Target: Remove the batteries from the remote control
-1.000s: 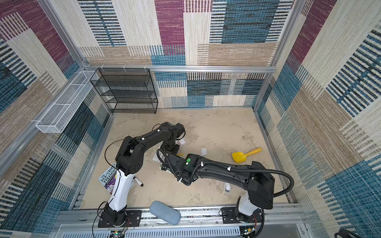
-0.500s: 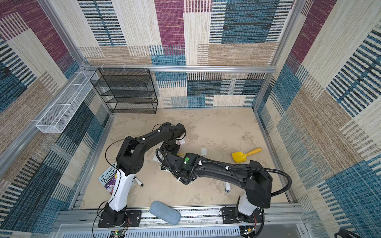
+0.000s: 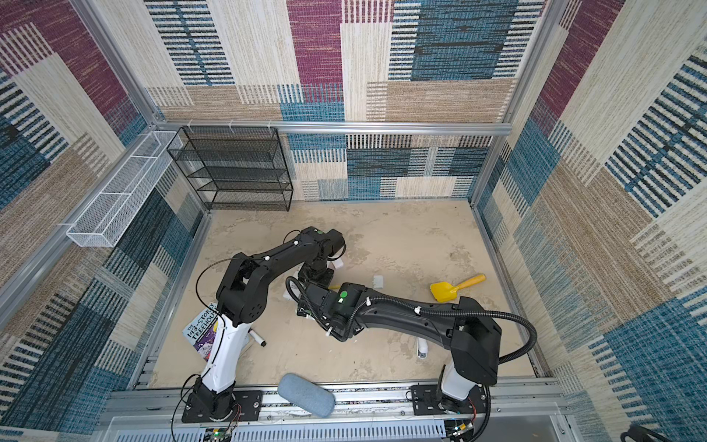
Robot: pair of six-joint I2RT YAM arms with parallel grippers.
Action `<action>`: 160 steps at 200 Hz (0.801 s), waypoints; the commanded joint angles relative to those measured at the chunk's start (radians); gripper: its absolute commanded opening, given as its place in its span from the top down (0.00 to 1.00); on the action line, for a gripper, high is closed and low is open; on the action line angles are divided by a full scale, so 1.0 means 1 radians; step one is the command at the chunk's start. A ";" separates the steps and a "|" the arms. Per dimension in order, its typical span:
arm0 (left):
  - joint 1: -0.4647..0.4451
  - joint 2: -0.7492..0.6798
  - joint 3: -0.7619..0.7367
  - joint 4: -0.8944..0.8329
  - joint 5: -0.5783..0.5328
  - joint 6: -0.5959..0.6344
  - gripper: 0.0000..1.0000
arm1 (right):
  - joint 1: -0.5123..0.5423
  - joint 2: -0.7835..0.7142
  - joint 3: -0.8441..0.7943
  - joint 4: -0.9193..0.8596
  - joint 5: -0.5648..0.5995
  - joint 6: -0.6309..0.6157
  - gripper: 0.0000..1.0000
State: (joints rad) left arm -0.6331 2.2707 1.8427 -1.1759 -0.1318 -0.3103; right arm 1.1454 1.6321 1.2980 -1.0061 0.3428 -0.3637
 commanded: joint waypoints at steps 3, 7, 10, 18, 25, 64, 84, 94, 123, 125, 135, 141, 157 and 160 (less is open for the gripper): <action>0.001 0.015 -0.003 -0.025 -0.039 -0.015 0.54 | 0.002 0.006 0.014 -0.015 0.003 0.008 1.00; 0.001 0.015 -0.001 -0.025 -0.039 -0.015 0.53 | 0.002 0.007 0.015 -0.017 0.002 0.008 1.00; 0.001 0.015 -0.002 -0.026 -0.039 -0.015 0.54 | 0.002 0.008 0.017 -0.018 0.003 0.008 1.00; 0.001 0.016 0.000 -0.026 -0.038 -0.015 0.54 | 0.002 0.012 0.021 -0.022 0.001 0.008 1.00; 0.001 0.016 0.001 -0.027 -0.039 -0.015 0.54 | 0.003 0.015 0.025 -0.026 -0.003 0.008 1.00; 0.000 0.018 0.002 -0.026 -0.041 -0.015 0.54 | 0.004 0.033 0.042 -0.040 -0.010 0.003 1.00; 0.000 0.018 0.003 -0.025 -0.045 -0.015 0.54 | 0.004 0.044 0.050 -0.052 -0.004 0.005 1.00; 0.000 0.017 0.004 -0.027 -0.049 -0.015 0.54 | 0.005 0.047 0.053 -0.060 0.002 0.008 1.00; 0.000 0.018 0.013 -0.036 -0.056 -0.015 0.54 | 0.007 0.060 0.072 -0.080 0.011 0.011 1.00; 0.000 0.018 0.013 -0.035 -0.057 -0.015 0.54 | 0.007 0.061 0.073 -0.080 0.012 0.011 1.00; -0.002 0.018 0.015 -0.036 -0.057 -0.015 0.54 | 0.009 0.066 0.079 -0.084 0.015 0.008 1.00; -0.002 0.019 0.016 -0.037 -0.057 -0.015 0.54 | 0.010 0.069 0.084 -0.085 0.015 0.006 1.00; -0.003 0.020 0.014 -0.036 -0.055 -0.015 0.54 | 0.014 0.076 0.094 -0.089 0.014 -0.001 1.00; -0.003 0.020 0.014 -0.037 -0.055 -0.015 0.54 | 0.014 0.077 0.096 -0.088 0.015 -0.003 1.00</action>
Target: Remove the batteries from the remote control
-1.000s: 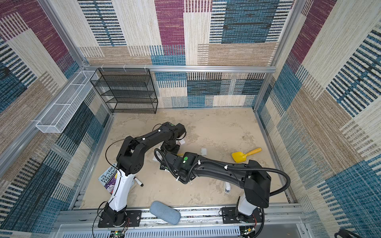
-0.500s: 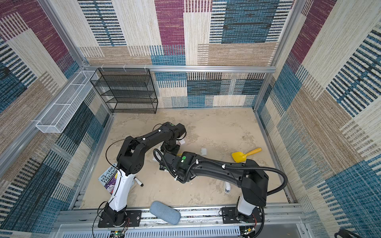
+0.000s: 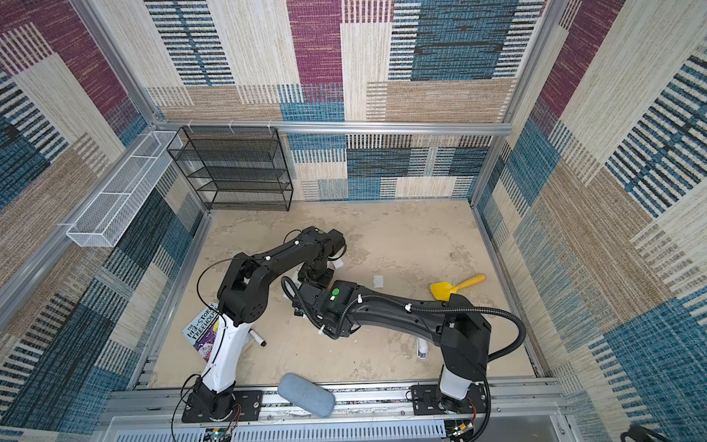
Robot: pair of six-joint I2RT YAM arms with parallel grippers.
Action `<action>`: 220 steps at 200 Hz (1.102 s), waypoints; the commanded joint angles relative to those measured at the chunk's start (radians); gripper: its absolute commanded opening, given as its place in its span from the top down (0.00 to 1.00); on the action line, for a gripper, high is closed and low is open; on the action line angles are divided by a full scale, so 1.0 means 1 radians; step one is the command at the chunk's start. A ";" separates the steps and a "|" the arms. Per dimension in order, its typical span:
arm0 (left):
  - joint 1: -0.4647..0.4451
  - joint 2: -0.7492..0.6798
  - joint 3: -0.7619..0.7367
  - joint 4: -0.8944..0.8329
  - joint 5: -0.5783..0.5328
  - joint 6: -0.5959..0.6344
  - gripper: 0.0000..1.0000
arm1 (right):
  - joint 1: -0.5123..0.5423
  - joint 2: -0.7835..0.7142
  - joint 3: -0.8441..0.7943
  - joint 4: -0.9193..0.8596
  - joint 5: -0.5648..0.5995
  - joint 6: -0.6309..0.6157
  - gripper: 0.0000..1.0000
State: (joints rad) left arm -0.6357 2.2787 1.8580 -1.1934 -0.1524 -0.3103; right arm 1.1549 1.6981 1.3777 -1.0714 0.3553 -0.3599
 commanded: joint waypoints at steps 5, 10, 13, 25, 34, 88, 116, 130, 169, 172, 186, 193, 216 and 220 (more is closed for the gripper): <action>0.000 0.012 -0.002 -0.018 -0.035 -0.015 0.54 | 0.006 0.012 0.018 -0.021 0.002 -0.009 1.00; -0.001 0.012 -0.001 -0.020 -0.034 -0.015 0.54 | 0.008 0.015 0.021 -0.020 -0.001 -0.011 1.00; -0.001 0.012 -0.001 -0.020 -0.033 -0.015 0.54 | 0.006 0.016 0.022 -0.019 -0.001 -0.013 1.00; -0.001 0.014 -0.002 -0.019 -0.028 -0.016 0.54 | 0.009 0.021 0.026 -0.011 -0.002 -0.023 1.00; -0.001 0.017 -0.001 -0.017 -0.023 -0.018 0.54 | 0.010 0.025 0.029 -0.005 -0.006 -0.031 1.00; -0.005 0.028 -0.005 -0.018 -0.001 -0.024 0.54 | 0.011 0.034 0.033 0.076 -0.045 -0.070 1.00; -0.005 0.035 -0.004 -0.017 0.008 -0.024 0.55 | 0.010 0.022 0.015 0.131 -0.083 -0.069 1.00; -0.005 0.035 -0.006 -0.017 0.010 -0.024 0.55 | 0.011 0.011 -0.011 0.160 -0.107 -0.055 1.00; -0.005 0.034 -0.008 -0.017 0.007 -0.023 0.55 | 0.010 -0.016 -0.056 0.171 -0.100 -0.019 1.00; -0.005 0.033 -0.009 -0.017 0.004 -0.022 0.55 | 0.011 -0.020 -0.056 0.166 -0.095 -0.018 1.00; -0.005 0.030 -0.012 -0.018 -0.005 -0.024 0.55 | 0.011 -0.034 -0.054 0.136 -0.076 -0.012 1.00; -0.005 0.027 -0.013 -0.017 -0.009 -0.026 0.55 | 0.011 -0.041 -0.053 0.122 -0.064 -0.009 1.00; -0.006 0.021 -0.015 -0.017 -0.017 -0.030 0.55 | 0.011 -0.051 -0.053 0.082 -0.042 -0.001 1.00; -0.006 0.020 -0.015 -0.017 -0.018 -0.030 0.55 | 0.011 -0.051 -0.053 0.076 -0.036 -0.001 1.00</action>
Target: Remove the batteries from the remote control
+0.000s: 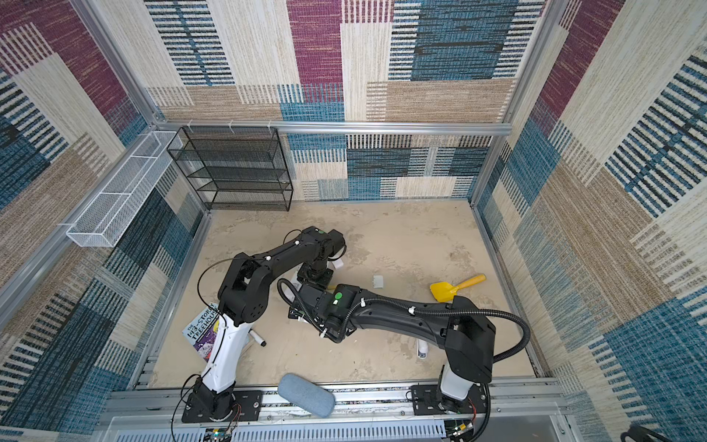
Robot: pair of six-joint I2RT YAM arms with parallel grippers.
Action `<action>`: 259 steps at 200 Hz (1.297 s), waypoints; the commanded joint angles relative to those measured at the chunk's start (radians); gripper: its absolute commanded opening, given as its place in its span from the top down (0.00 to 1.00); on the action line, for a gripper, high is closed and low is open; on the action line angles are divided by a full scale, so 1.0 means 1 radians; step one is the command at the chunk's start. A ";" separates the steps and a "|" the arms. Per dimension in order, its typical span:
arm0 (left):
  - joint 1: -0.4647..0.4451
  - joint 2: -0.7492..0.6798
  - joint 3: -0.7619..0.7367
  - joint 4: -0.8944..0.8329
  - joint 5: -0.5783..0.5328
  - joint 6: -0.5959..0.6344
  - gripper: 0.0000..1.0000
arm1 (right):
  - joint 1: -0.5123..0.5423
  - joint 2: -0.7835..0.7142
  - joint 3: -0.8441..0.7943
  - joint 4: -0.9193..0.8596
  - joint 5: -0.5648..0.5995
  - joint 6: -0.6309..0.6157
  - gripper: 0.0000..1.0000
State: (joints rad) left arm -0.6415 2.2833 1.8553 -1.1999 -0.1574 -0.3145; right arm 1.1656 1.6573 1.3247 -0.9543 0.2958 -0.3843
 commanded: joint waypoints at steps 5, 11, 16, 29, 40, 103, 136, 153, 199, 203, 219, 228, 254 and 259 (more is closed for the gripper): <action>0.000 0.015 -0.011 -0.011 -0.014 -0.026 0.55 | 0.000 -0.009 0.000 -0.050 0.027 0.024 1.00; -0.001 0.014 -0.011 -0.011 -0.013 -0.028 0.55 | -0.001 -0.009 0.000 -0.059 0.032 0.025 1.00; -0.001 0.014 -0.011 -0.012 -0.012 -0.028 0.55 | 0.000 -0.008 0.000 -0.062 0.039 0.027 1.00; 0.000 0.012 -0.011 -0.010 -0.013 -0.029 0.56 | 0.001 -0.009 -0.001 -0.073 0.051 0.025 1.00; -0.003 0.012 -0.011 -0.011 -0.012 -0.029 0.56 | 0.000 -0.005 0.001 -0.080 0.070 0.027 1.00; -0.004 0.017 -0.009 -0.010 -0.013 -0.027 0.56 | 0.000 0.021 0.029 -0.101 0.097 0.011 1.00; -0.004 0.015 -0.008 -0.012 -0.023 -0.026 0.56 | 0.000 0.037 0.049 -0.120 0.100 0.002 1.00; -0.004 0.015 -0.004 -0.013 -0.024 -0.026 0.55 | 0.000 0.044 0.064 -0.133 0.089 -0.003 1.00; -0.004 0.017 0.001 -0.013 -0.021 -0.025 0.56 | 0.000 0.063 0.094 -0.154 0.071 -0.019 1.00; -0.006 0.016 0.001 -0.011 -0.022 -0.026 0.56 | 0.001 0.066 0.098 -0.155 0.067 -0.020 1.00; -0.006 0.018 -0.002 -0.010 -0.018 -0.026 0.56 | 0.001 0.079 0.110 -0.158 0.059 -0.027 1.00; -0.006 0.019 -0.001 -0.011 -0.016 -0.026 0.56 | 0.001 0.083 0.113 -0.159 0.055 -0.031 1.00; -0.007 0.022 0.001 -0.011 -0.014 -0.026 0.56 | 0.000 0.094 0.123 -0.160 0.052 -0.040 1.00; -0.007 0.021 0.001 -0.011 -0.014 -0.026 0.56 | 0.001 0.098 0.125 -0.160 0.050 -0.043 1.00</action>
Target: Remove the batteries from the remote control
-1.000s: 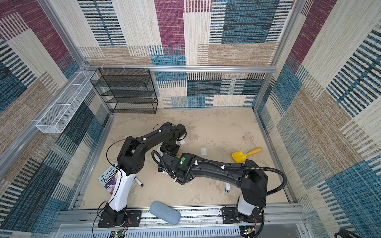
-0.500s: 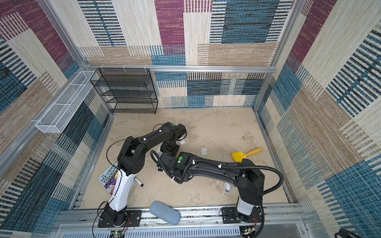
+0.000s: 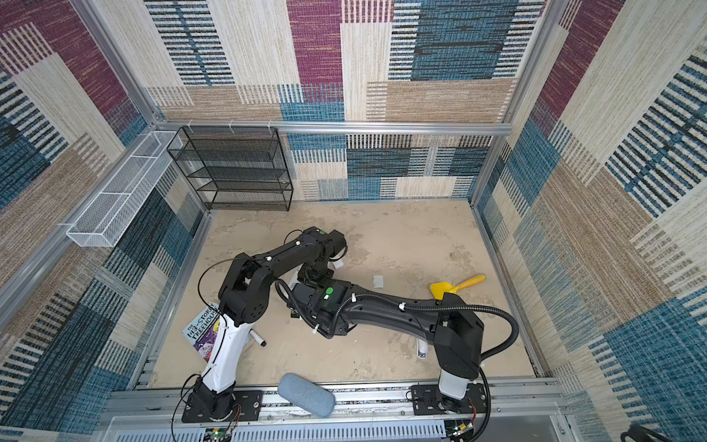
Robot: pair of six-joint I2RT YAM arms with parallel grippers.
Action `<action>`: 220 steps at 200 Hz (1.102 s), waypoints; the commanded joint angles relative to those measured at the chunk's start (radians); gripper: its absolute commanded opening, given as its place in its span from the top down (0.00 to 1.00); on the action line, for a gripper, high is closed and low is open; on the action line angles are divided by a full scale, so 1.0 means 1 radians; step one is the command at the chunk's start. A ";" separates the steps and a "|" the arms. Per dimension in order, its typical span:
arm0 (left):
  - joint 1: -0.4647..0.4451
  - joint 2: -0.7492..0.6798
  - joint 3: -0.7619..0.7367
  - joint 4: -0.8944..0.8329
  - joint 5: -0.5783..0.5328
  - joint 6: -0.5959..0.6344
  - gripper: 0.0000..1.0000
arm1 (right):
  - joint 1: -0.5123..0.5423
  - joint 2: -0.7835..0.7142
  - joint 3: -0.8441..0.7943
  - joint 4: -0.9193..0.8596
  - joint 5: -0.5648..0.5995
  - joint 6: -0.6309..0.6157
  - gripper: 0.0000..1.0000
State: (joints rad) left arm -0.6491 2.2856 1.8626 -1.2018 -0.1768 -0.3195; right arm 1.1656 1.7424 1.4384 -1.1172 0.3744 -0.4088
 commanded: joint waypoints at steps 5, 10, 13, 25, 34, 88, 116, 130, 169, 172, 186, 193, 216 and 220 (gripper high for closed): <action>0.001 0.019 -0.005 -0.009 0.006 -0.021 0.56 | 0.001 0.015 0.014 0.004 -0.029 -0.021 1.00; 0.000 0.020 -0.004 -0.009 0.007 -0.021 0.56 | 0.001 0.020 0.017 0.005 -0.028 -0.024 1.00; 0.000 0.021 -0.004 -0.009 0.007 -0.022 0.56 | 0.001 0.022 0.017 0.006 -0.028 -0.025 1.00; -0.001 0.022 -0.006 -0.008 0.010 -0.023 0.56 | 0.000 0.032 0.023 0.013 -0.028 -0.031 1.00; -0.001 0.024 -0.006 -0.009 0.012 -0.024 0.56 | 0.001 0.042 0.029 0.016 -0.028 -0.033 1.00; -0.003 0.033 -0.016 -0.009 0.016 -0.026 0.56 | 0.000 0.041 -0.016 0.116 -0.052 0.001 1.00; -0.003 0.036 -0.014 -0.008 0.022 -0.027 0.57 | 0.001 0.009 -0.077 0.189 -0.070 0.048 1.00; -0.003 0.038 -0.014 -0.007 0.026 -0.025 0.57 | 0.000 -0.010 -0.113 0.229 -0.087 0.075 1.00; -0.003 0.038 -0.019 0.001 0.049 -0.024 0.57 | 0.001 -0.060 -0.224 0.332 -0.104 0.145 1.00; -0.003 0.037 -0.021 0.002 0.052 -0.025 0.57 | 0.001 -0.064 -0.232 0.339 -0.104 0.152 1.00; -0.003 0.036 -0.025 0.006 0.058 -0.026 0.57 | 0.001 -0.082 -0.271 0.368 -0.120 0.177 1.00; -0.003 0.036 -0.025 0.007 0.062 -0.026 0.58 | 0.000 -0.090 -0.289 0.389 -0.120 0.190 1.00; -0.003 0.035 -0.029 0.012 0.074 -0.025 0.57 | 0.000 -0.118 -0.345 0.439 -0.115 0.234 1.00; -0.003 0.034 -0.031 0.013 0.077 -0.026 0.57 | 0.001 -0.125 -0.355 0.449 -0.116 0.242 1.00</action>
State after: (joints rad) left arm -0.6529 2.2944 1.8523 -1.2335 -0.2268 -0.3138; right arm 1.1652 1.6363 1.1255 -0.8089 0.3126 -0.2207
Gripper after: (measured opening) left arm 0.591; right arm 0.274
